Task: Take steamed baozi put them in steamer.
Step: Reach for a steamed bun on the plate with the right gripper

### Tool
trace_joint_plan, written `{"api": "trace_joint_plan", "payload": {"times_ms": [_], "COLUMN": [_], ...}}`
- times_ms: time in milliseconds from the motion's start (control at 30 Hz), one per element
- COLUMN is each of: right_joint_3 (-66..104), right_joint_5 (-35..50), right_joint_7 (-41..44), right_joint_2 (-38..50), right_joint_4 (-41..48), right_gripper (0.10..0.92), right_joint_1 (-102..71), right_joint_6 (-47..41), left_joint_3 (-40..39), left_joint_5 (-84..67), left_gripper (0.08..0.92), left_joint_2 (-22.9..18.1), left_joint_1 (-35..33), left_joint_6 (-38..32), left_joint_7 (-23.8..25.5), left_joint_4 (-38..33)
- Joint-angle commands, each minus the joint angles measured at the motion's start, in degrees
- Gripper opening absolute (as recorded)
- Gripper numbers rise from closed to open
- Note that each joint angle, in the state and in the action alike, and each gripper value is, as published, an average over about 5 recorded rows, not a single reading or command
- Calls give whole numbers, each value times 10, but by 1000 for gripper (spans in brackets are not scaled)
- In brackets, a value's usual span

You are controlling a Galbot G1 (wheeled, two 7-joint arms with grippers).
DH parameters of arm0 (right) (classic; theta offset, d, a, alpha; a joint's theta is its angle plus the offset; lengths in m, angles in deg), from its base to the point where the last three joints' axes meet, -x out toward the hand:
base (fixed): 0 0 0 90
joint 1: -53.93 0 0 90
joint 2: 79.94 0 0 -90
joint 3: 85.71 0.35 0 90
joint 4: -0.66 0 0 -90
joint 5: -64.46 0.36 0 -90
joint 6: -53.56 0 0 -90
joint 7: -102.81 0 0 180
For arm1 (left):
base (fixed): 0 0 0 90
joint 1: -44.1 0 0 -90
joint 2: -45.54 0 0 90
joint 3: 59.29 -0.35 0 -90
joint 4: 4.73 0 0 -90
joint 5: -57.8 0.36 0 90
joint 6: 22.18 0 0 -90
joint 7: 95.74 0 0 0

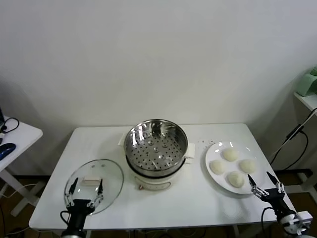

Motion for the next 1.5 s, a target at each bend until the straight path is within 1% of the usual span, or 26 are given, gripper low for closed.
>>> {"api": "trace_joint_plan", "payload": {"times_ms": [33, 67, 200, 367, 500, 600, 800, 867, 1000, 1267, 1500], "right_joint_3": [-14, -20, -88, -232, -375, -497, -732, -798, -885, -906, -853], "right_joint_5": [-92, -103, -167, -191, -266, -305, -340, -341, -344, -389, -422], "right_joint_7": [50, 58, 122, 237, 355, 410, 504, 517, 520, 519, 492], "right_joint_2": [80, 91, 182, 266, 307, 312, 276, 264, 223, 107, 52], "right_joint_4": [17, 20, 66, 148, 202, 249, 353, 377, 422, 540, 593], "right_gripper": [823, 823, 823, 823, 823, 823, 823, 823, 823, 823, 823], "right_joint_1": [104, 116, 212, 362, 493, 609, 834, 894, 955, 957, 914], "right_joint_6": [-53, -62, -100, -101, -91, -71, -25, -25, -24, -4, 6], "left_joint_3": [-9, -11, -19, -26, -30, -34, -24, -20, -15, -8, -6], "left_joint_5": [-5, -5, -1, 8, 22, 23, 18, 9, -7, -11, -14], "left_gripper": [823, 823, 823, 823, 823, 823, 823, 823, 823, 823, 823], "left_joint_2": [1, 1, 4, 2, -8, -10, 0, 2, 2, 2, -1], "left_joint_1": [6, 7, 7, 9, 19, 23, 23, 23, 26, 34, 34], "left_joint_6": [-6, -7, -15, -14, -5, 3, 9, 10, 13, 21, 21], "left_joint_7": [-40, -40, -41, -40, -41, -41, -38, -36, -33, -33, -36], "left_joint_4": [-5, -6, -7, -6, -10, -15, -13, -11, -7, -8, -3]}}
